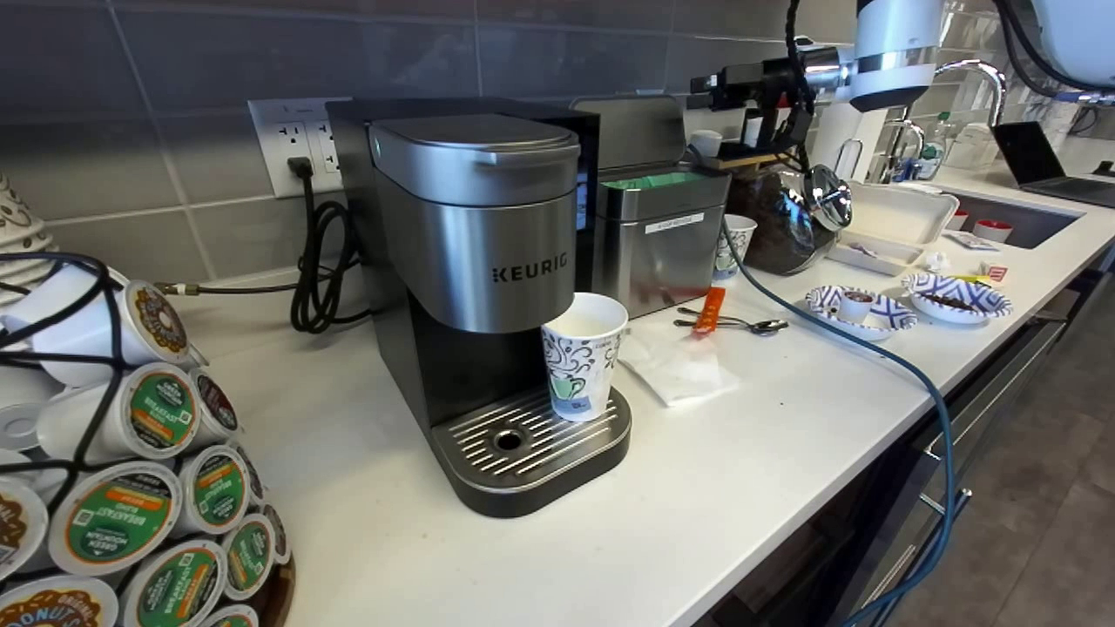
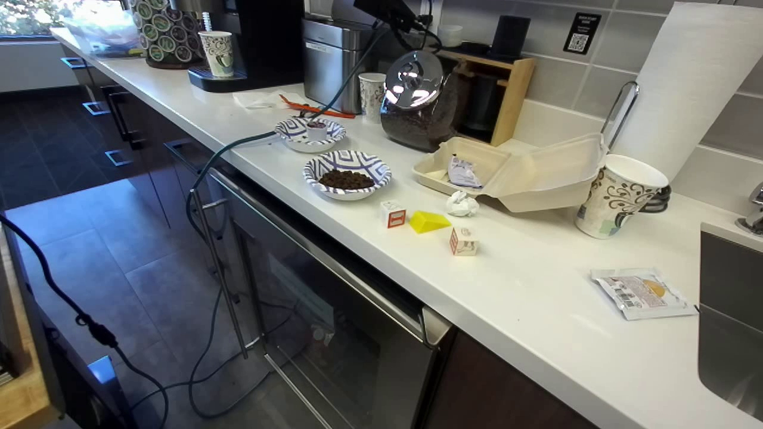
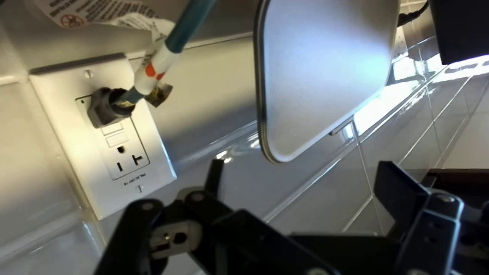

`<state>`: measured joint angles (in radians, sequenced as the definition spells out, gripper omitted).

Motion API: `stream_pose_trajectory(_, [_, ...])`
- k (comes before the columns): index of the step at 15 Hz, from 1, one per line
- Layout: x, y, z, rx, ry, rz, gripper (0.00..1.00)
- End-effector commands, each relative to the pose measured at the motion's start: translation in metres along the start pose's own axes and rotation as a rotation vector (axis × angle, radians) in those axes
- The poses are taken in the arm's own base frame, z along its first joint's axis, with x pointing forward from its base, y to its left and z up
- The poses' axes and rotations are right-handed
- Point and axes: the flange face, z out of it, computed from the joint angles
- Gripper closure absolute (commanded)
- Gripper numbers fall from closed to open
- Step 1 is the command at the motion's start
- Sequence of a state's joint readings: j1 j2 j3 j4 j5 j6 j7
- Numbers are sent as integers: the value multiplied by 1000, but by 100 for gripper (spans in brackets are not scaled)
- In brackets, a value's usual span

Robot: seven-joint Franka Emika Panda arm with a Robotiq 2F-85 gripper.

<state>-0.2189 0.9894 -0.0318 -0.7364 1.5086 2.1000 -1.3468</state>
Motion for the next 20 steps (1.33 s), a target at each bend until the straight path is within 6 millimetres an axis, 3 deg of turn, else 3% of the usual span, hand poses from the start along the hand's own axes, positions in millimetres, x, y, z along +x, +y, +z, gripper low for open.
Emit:
stream_pose_trajectory(1, [-11, 0, 10, 8, -39, 30, 0])
stream_pose_trajectory(9, [-24, -14, 26, 118, -156, 90, 0])
stream_pose_trajectory(15, [-13, -32, 6, 263, -267, 198, 0])
stream_pose_trajectory(20, [-7, -32, -15, 222, -368, 223, 0])
